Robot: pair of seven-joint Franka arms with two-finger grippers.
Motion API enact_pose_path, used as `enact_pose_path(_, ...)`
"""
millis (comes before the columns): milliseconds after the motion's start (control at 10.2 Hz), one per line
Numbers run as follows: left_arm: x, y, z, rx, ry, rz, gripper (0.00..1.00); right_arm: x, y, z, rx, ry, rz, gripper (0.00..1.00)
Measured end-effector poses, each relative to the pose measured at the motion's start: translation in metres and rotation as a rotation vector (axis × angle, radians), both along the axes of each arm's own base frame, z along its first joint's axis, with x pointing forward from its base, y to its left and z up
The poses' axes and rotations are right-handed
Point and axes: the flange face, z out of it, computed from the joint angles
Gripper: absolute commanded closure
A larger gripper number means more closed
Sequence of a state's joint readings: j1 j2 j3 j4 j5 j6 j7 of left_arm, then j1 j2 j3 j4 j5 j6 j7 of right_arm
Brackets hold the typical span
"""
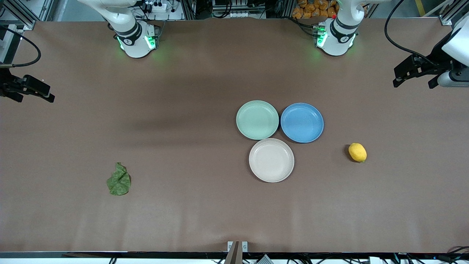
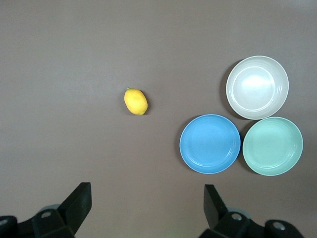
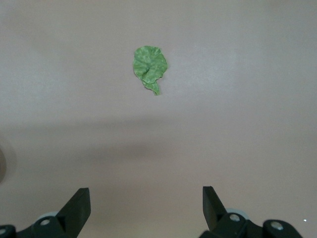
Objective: Place lemon and lettuce in plates
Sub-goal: 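Move the left gripper out toward the yellow lemon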
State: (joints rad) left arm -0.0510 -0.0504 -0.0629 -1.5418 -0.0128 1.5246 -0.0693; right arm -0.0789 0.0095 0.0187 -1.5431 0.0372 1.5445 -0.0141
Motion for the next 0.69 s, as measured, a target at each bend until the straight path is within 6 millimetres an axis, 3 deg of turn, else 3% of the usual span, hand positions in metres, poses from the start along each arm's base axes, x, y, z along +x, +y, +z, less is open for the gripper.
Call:
enact_pose_path(492, 0.003, 0.000, -0.005, 0.001, 0.011, -0.008, 0.00, 0.000, 0.000, 0.000, 0.000, -0.002, -0.001, 0.00)
enact_pose_path(689, 0.015, 0.000, -0.028, 0.004, 0.057, -0.006, 0.00, 0.000, -0.001, 0.000, 0.000, -0.002, -0.001, 0.00)
